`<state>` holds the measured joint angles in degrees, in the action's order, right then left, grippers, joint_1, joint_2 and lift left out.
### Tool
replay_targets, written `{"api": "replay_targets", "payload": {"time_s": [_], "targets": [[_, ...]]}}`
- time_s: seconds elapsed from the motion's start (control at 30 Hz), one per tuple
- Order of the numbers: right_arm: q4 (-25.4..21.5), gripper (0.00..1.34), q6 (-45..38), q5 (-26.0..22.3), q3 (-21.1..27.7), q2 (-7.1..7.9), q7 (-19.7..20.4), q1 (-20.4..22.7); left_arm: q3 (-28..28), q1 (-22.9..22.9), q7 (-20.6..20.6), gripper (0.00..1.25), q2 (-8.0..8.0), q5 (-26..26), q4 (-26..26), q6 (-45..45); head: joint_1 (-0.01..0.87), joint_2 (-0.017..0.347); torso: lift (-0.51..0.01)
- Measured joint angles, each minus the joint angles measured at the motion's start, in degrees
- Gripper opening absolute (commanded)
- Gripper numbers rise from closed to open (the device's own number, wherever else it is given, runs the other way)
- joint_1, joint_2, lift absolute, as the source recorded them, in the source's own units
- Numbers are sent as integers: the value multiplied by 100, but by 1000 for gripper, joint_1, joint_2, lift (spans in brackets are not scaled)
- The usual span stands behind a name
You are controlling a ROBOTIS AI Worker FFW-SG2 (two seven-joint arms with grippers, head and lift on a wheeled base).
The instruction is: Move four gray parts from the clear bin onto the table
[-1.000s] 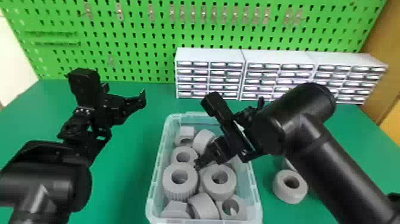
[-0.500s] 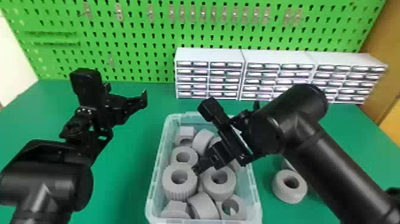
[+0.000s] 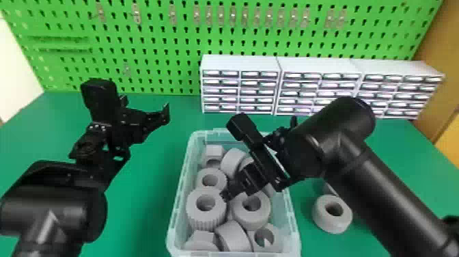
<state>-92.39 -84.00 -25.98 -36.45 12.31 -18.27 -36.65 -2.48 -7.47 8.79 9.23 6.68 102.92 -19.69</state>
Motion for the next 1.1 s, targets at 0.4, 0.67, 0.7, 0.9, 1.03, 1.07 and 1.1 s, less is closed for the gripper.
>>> {"api": "replay_targets", "payload": {"time_s": [0.4, 0.67, 0.7, 0.9, 1.03, 1.07, 1.1], "targets": [[220, 861, 269, -7, -156, -46, -1, -110, -13, -7, 0, 1138, -7, 17, -8, 0, 678, 34, -50], [393, 864, 554, 182, -412, -155, -13, -272, -50, -23, 0, 1141, -9, 25, -26, 0, 678, 34, -50], [427, 862, 591, 186, -444, -163, -21, -291, -51, -23, 0, 1141, -9, 25, -26, 0, 678, 34, -50], [746, 861, 851, 228, -663, -221, -186, -419, -56, -21, 0, 1143, -9, 35, -31, 0, 678, 34, -50], [963, 861, 1002, 305, -799, -273, -289, -492, -59, -19, 0, 1143, -16, 43, -36, 0, 678, 34, -50], [1004, 861, 1037, 316, -826, -283, -301, -506, -60, -19, 0, 1143, -17, 44, -37, 0, 678, 34, -50], [1056, 861, 1084, 324, -859, -294, -317, -522, -61, -19, 0, 1143, -17, 44, -40, 0, 678, 34, -50]]}}
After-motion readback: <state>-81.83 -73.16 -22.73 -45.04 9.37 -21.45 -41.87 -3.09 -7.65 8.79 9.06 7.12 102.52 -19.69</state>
